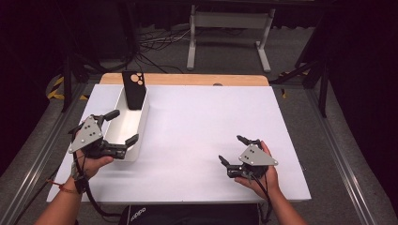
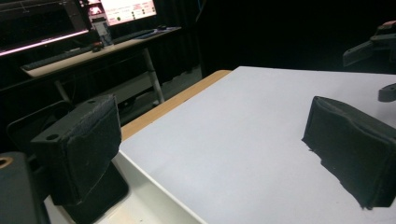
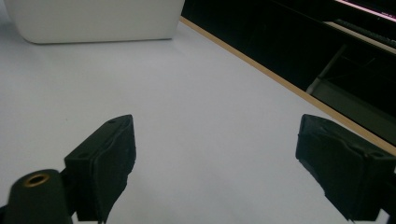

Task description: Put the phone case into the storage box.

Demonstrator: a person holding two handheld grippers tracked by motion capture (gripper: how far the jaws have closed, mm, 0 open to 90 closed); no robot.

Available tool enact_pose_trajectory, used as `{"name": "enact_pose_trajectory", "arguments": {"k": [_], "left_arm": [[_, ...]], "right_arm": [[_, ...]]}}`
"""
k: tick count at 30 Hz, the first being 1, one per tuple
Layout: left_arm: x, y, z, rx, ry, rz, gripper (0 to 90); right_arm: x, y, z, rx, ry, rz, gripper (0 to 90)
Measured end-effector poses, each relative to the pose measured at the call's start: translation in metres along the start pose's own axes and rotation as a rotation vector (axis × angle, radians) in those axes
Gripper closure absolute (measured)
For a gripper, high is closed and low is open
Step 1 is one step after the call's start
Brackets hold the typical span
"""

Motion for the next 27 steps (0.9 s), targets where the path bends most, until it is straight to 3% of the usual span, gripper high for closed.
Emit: {"name": "enact_pose_trajectory", "arguments": {"k": [23,27], "left_arm": [[-0.041,0.009,-0.008,0.003,-0.017,-0.066,4.8],[-0.047,0.01,-0.013,0.023,-0.031,-0.074,4.8]], "right_arm": [[0.004,0.005,0.004,-0.012,0.013,0.003,13.3],[0.004,0.006,0.004,-0.012,0.014,0.002,13.2]]}}
Point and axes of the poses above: each handheld gripper's, and its own axes: y roughly backward along the jaws, z roughly out of its top, x roughly to its left, the point moved 10 cm from there along -y, roughly forward along the jaws, and after that the axes turned 1 degree about z, right-handed, at the moved point
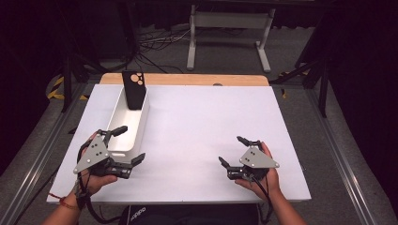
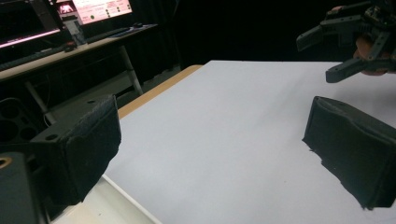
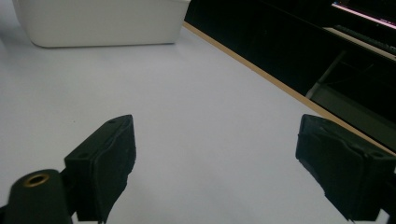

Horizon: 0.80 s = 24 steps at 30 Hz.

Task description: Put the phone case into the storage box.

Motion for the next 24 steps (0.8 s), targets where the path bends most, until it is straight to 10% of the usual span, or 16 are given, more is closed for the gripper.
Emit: {"name": "enact_pose_trajectory", "arguments": {"k": [24], "left_arm": [[-0.016,0.001,-0.023,0.03,0.003,-0.018,5.0]], "right_arm": [[0.002,0.004,-0.001,-0.003,0.001,0.001,13.4]]}}
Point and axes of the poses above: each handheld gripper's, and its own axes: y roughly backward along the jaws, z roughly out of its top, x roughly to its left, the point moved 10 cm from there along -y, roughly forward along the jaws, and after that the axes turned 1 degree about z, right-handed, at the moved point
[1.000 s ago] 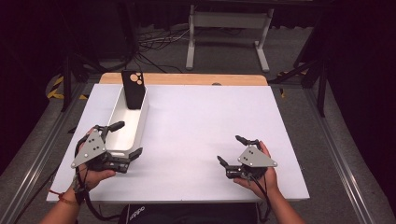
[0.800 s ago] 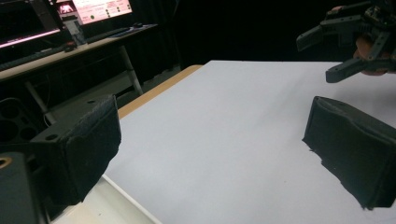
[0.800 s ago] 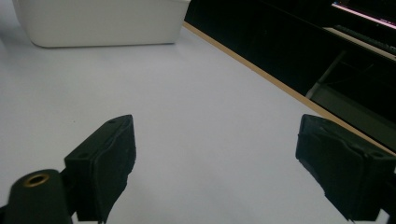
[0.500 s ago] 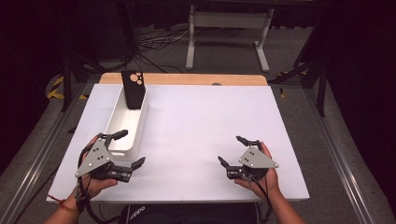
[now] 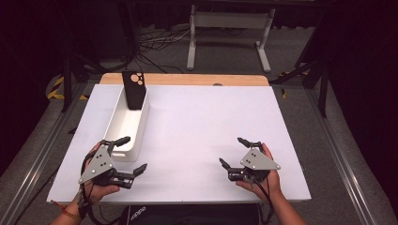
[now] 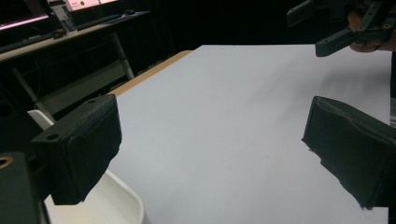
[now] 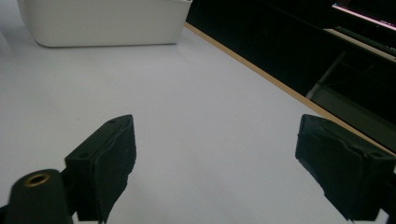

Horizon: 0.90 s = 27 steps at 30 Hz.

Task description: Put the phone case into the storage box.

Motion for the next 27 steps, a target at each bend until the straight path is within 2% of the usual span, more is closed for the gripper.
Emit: {"name": "enact_pose_trajectory", "arguments": {"k": [1,4,5,11,15,17,21,24,27], "left_arm": [[-0.002,-0.001,-0.001,0.002,0.015,-0.007,5.0],[-0.003,-0.002,-0.005,0.008,0.003,-0.007,5.1],[-0.005,-0.003,-0.007,0.014,0.006,-0.019,5.1],[-0.007,-0.008,-0.021,0.044,0.013,-0.023,5.4],[-0.01,-0.012,-0.027,0.057,0.036,-0.041,6.2],[-0.011,-0.014,-0.03,0.073,0.013,-0.041,6.2],[-0.014,-0.017,-0.035,0.075,0.036,-0.053,5.6],[-0.015,-0.02,-0.04,0.095,0.027,-0.045,4.7],[-0.014,-0.021,-0.04,0.091,0.035,-0.042,4.1]], "right_arm": [[0.0,0.0,0.0,0.0,0.0,0.0,13.4],[0.0,0.002,-0.001,0.0,-0.005,0.002,13.4],[0.0,0.003,-0.002,0.0,-0.003,0.0,13.4],[-0.002,0.004,-0.003,-0.004,-0.006,-0.001,13.3],[0.0,0.004,-0.004,-0.003,0.001,0.0,13.1],[0.0,0.004,-0.005,-0.001,0.003,0.003,13.1],[0.0,0.004,-0.006,0.001,0.001,0.001,12.8],[-0.001,0.006,-0.005,-0.007,0.002,-0.002,12.7],[-0.001,0.007,-0.005,-0.01,-0.006,0.0,12.5]]}}
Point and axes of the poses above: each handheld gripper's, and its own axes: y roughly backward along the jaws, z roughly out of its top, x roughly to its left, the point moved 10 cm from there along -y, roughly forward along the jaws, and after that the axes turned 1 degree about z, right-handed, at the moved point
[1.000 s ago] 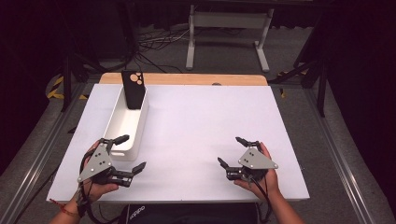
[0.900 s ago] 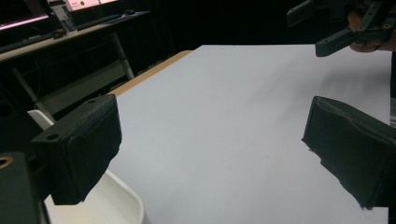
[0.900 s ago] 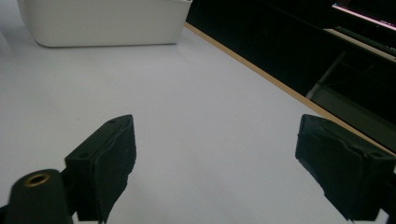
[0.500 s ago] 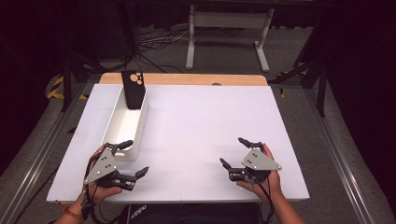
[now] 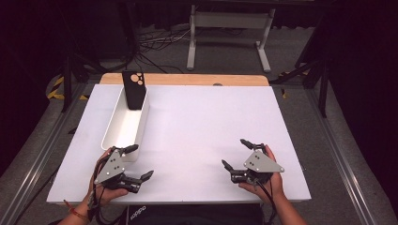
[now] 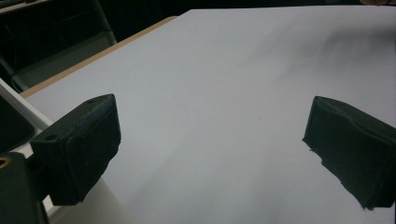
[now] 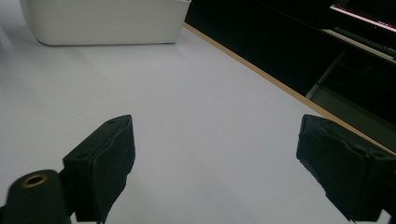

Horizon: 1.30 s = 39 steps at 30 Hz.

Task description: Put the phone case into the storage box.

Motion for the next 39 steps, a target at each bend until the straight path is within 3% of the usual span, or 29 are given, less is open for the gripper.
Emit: {"name": "enact_pose_trajectory", "arguments": {"k": [28,39], "left_arm": [[-0.01,-0.002,0.0,0.012,-0.023,-0.027,3.9],[-0.011,-0.004,-0.001,0.015,-0.01,-0.039,3.7]], "right_arm": [[0.008,-0.002,0.0,0.01,0.025,0.015,12.3],[0.008,-0.003,-0.002,0.017,0.022,0.016,12.3]]}}
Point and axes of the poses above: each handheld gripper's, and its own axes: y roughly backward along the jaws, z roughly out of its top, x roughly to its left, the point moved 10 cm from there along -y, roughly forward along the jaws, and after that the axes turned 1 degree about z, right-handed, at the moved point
